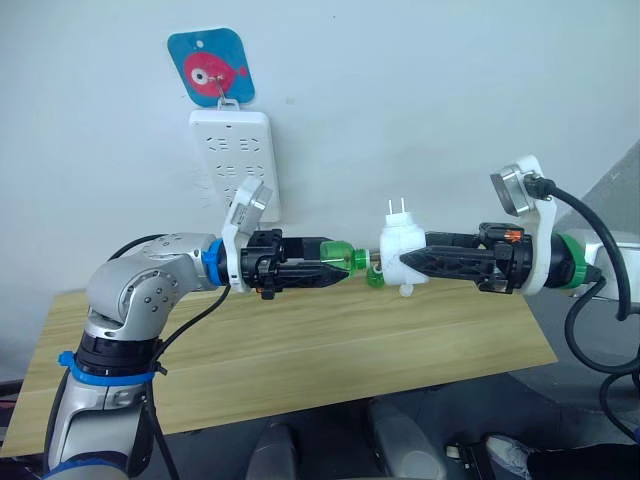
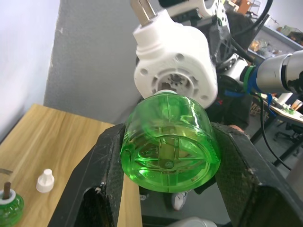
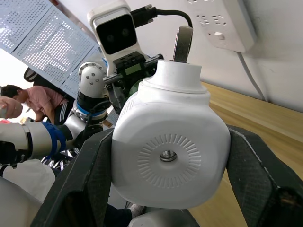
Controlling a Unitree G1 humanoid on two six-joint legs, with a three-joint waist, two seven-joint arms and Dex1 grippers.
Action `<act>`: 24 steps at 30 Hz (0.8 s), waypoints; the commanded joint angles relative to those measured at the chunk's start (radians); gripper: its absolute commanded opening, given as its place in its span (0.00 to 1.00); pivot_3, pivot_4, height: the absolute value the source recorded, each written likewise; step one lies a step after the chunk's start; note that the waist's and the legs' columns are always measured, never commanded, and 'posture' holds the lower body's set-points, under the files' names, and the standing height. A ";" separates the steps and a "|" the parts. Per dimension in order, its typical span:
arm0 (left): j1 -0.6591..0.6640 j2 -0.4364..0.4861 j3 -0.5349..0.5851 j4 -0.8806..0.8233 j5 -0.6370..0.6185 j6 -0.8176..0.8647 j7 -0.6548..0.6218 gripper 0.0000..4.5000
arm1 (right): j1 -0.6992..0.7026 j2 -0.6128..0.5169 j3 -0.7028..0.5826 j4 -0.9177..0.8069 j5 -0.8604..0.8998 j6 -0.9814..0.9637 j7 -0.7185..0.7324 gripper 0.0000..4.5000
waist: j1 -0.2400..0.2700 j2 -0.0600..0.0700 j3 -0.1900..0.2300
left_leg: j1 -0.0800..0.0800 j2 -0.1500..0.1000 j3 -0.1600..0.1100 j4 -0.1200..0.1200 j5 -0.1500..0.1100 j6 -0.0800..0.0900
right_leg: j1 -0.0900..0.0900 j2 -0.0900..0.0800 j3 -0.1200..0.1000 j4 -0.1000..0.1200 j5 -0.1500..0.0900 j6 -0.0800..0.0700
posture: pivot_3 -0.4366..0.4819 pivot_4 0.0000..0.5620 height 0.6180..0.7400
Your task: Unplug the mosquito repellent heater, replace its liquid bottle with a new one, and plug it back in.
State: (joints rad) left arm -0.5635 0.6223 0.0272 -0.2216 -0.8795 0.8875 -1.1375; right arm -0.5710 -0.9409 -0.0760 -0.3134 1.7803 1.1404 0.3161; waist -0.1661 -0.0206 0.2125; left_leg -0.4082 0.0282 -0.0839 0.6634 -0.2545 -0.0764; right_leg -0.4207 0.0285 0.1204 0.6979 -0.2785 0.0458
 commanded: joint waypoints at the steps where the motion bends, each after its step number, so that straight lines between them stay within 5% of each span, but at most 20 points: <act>1: -0.014 -0.006 0.020 -0.016 -0.031 -0.002 0.001 0.51 | -0.015 0.023 -0.007 -0.036 -0.003 -0.029 -0.021 0.67 | 0.000 0.000 -0.001 | 0.000 0.000 0.000 0.000 0.000 0.000 | 0.000 0.000 0.000 0.000 0.000 0.000 | 0.29 0.23 0.97; 24: -0.016 -0.024 0.012 -0.038 -0.045 0.024 -0.007 0.51 | -0.028 0.101 0.020 -0.093 0.025 -0.046 -0.061 0.67 | 0.000 0.000 -0.002 | 0.000 0.000 0.000 0.000 0.000 0.000 | 0.000 0.000 0.000 0.000 0.000 0.000 | 0.30 0.22 0.97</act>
State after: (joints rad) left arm -0.5617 0.6119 0.0686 -0.2012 -0.9002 0.9255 -1.1227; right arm -0.5690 -0.8558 -0.0779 -0.3308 1.7585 1.0949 0.2366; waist -0.1661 -0.0202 0.2100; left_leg -0.4081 0.0282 -0.0841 0.6634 -0.2545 -0.0764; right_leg -0.4207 0.0285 0.1203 0.6983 -0.2784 0.0458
